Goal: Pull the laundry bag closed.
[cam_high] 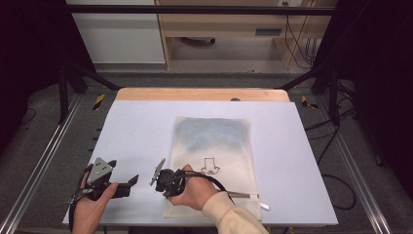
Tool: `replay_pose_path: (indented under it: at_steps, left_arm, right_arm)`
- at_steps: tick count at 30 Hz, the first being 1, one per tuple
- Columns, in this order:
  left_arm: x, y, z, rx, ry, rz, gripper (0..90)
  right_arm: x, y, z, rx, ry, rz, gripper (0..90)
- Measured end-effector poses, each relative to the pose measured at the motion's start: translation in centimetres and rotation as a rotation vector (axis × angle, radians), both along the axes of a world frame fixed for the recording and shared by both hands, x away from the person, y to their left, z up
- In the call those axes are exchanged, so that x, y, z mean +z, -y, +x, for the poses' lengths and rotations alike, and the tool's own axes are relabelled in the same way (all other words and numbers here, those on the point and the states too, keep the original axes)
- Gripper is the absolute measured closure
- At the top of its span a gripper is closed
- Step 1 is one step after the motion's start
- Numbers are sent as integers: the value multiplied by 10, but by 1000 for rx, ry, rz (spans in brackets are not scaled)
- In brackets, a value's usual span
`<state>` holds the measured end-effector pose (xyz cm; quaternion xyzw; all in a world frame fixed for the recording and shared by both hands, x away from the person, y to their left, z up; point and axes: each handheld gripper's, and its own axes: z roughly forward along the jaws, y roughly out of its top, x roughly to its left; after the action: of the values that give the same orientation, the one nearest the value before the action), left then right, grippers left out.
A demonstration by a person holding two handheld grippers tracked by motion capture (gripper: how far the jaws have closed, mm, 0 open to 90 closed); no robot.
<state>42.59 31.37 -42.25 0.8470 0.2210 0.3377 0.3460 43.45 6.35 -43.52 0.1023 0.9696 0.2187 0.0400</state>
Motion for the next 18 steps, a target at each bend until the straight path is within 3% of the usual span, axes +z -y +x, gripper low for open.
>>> replay_pose_path:
  at_steps: [5,8,18]
  left_arm:
    - [-2,11,-10,-25,-19,-33,47]
    - [-3,16,-14,-82,-37,-34,40]
    - [-10,34,-22,-161,-88,-37,42]
  right_arm:
    - [4,3,1,-3,-10,15,819]
    - [6,6,1,-7,-8,29,820]
    - [21,14,0,-3,2,68,821]
